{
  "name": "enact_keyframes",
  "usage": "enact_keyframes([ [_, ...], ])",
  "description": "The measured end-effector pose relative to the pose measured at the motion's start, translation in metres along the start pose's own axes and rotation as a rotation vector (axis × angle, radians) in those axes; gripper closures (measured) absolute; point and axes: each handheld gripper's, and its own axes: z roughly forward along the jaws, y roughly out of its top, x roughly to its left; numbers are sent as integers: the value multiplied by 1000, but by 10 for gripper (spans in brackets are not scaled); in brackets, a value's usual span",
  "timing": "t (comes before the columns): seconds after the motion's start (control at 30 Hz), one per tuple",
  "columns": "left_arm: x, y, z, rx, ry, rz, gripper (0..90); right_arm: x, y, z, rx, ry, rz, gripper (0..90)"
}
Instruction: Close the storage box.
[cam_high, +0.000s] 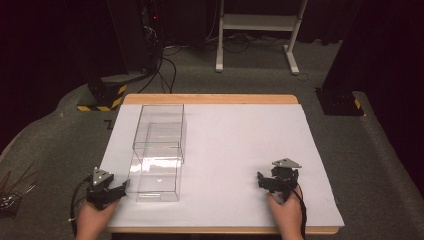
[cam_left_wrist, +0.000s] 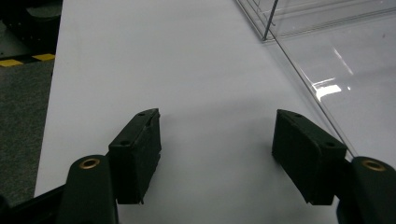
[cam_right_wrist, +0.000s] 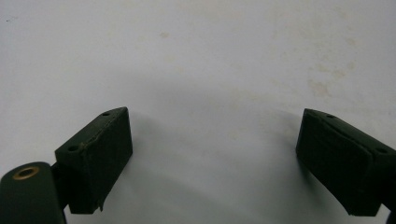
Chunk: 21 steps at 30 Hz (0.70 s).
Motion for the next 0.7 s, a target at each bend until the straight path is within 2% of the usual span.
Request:
enact_keyframes([
  [0.5, -1, 0, 0, -4, 7, 2, 328, -1, 0, 0, 1, 15, 4, 100],
  [0.7, 0, 0, 0, -3, 3, -1, 327, -1, 0, 1, -2, 6, -2, 99],
])
